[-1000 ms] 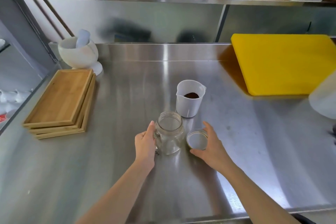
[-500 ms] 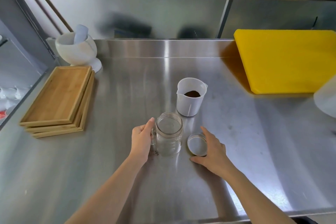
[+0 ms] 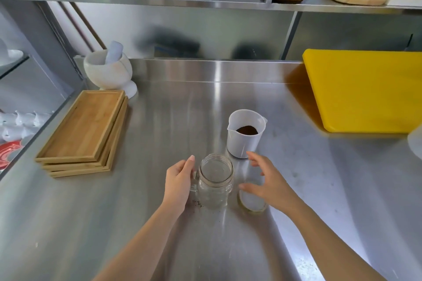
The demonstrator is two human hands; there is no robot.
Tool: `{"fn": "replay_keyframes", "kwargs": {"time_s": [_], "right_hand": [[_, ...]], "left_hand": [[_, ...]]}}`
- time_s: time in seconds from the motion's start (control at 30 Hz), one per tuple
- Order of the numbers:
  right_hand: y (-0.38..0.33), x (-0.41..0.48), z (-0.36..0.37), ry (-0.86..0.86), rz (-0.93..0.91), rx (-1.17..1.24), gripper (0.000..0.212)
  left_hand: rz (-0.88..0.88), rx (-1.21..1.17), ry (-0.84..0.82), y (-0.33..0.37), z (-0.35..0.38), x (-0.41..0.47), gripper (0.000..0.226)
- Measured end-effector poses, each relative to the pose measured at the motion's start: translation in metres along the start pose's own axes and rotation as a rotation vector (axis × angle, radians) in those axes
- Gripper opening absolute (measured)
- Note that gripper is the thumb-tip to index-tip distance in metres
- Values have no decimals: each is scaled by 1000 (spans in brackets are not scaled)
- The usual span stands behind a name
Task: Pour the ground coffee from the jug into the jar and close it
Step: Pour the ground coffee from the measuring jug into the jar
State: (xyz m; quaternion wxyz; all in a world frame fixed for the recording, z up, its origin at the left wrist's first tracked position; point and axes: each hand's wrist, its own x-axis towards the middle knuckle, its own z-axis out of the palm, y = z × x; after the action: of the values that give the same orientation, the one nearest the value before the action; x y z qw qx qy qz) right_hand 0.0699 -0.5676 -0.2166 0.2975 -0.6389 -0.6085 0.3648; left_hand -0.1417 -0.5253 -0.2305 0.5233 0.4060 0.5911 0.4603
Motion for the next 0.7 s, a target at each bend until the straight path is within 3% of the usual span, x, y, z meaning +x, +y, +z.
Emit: {"fn": "replay_keyframes", "kwargs": {"time_s": [0.17,0.27,0.47,0.6,0.7], "right_hand": [[-5,19,-31,231,-21,107,51],[-8,39,-44,331,5,159,59],[-3,78,-60,179,16,70,92],[-3,89,-68,81,7,-72,91],[-4,89,-69,57,-28,-160,81]], "left_hand": [[75,50,-52,31,4,25,28],[78,151,-216,58,20,46,29],[50,399,-393,92,66,67,46],[36,556,-457,90,84,76,27],[26,557,-488,84,90,80,31]]}}
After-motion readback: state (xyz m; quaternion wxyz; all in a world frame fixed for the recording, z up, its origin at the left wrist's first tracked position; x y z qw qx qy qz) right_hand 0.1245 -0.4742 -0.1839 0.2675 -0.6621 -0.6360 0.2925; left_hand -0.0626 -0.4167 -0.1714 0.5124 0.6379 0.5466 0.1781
